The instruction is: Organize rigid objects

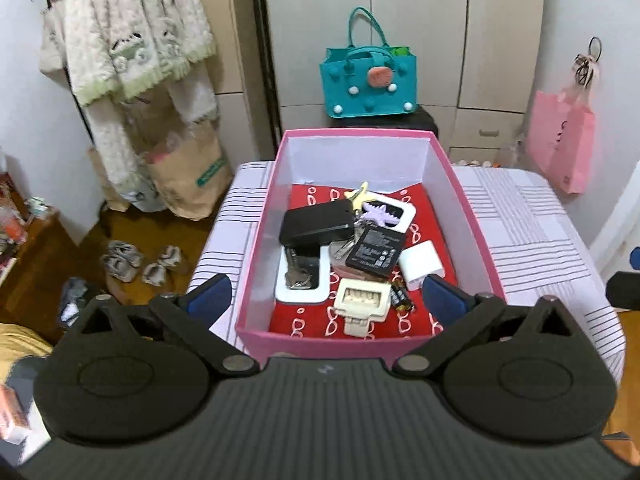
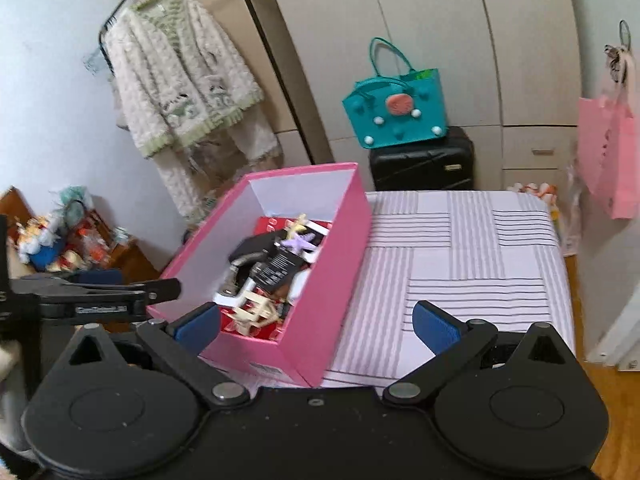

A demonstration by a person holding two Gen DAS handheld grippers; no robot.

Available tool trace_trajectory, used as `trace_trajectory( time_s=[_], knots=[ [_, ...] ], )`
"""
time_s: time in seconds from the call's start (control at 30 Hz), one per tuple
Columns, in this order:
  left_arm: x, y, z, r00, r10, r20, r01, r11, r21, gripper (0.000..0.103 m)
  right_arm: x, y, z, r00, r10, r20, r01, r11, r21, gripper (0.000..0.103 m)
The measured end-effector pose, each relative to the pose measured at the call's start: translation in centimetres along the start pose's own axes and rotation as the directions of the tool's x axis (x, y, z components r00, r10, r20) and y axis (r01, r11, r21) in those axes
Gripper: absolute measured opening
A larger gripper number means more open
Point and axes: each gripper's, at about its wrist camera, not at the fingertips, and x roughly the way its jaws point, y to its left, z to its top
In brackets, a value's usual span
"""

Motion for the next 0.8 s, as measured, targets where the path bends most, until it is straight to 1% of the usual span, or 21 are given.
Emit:
trace_trajectory(
  time_s=[0.07,0.13,0.17,0.23,0.33,0.4,0.43,0.57,0.63,0.7,0.8],
  knots=[
    [-0.2,-0.5,-0.3,1.0,-0.008,-0.015,0.008,1.0,0.009,0.103,0.2,-0.1,-0.4,0.999,-0.048,-0.027,0.048,0.999,-0.002,0.103],
    [-0.3,-1.0,-0.8,0.999,-0.038,-0.028,0.038,0.999,0.01,0.103,0.9,-0.2,-0.5,0.995,-0.087,-0.053,0.088,0.996,0.013,0.103],
    [-0.4,-1.2,-1.1,0.999,-0.045,-0.028,0.045,0.999,0.01,0.103,1.0,-0.4,-0.6,0.993,-0.103,-0.052,0.105,0.994,0.036,0.103],
    [-0.5,-1.6,-1.6,0.999,-0.037,-0.033,0.037,0.999,0.006,0.103,0.9,-0.8,-0.7,0.989,-0.138,-0.047,0.141,0.988,0.063,0.103],
    [-0.6,-2.0,-1.9,0.998,-0.026,-0.057,0.026,1.0,0.001,0.103,0.6,-0.5,-0.8,0.98,-0.196,-0.039,0.197,0.98,0.032,0.103],
    [-0.8,-2.2,-2.1,0.999,-0.013,-0.05,0.012,1.0,-0.02,0.103,0.2,-0.1,-0.8,0.97,-0.242,-0.037,0.242,0.97,-0.012,0.103],
    [-0.9,-2.4,-2.2,0.999,-0.012,-0.045,0.011,1.0,-0.015,0.103,0.0,0.0,-0.8,0.966,-0.255,-0.034,0.254,0.967,-0.02,0.103],
    [-1.3,-2.8,-2.5,0.999,-0.006,-0.032,0.006,1.0,-0.009,0.103,-1.0,-0.3,-1.0,0.963,-0.268,-0.035,0.269,0.963,0.02,0.103],
    [-1.5,-2.9,-2.6,0.999,-0.014,-0.035,0.013,1.0,-0.008,0.103,-1.2,-0.1,-1.2,0.958,-0.284,-0.037,0.285,0.958,0.019,0.103],
    [-1.7,-3.0,-2.8,0.999,-0.006,-0.039,0.006,1.0,-0.005,0.103,-1.4,0.2,-1.6,0.951,-0.306,-0.035,0.307,0.952,0.005,0.103],
    [-1.9,-3.3,-3.0,0.999,0.007,-0.047,-0.007,1.0,0.006,0.103,-1.7,0.5,-1.9,0.958,-0.283,-0.045,0.283,0.959,-0.001,0.103]
  ],
)
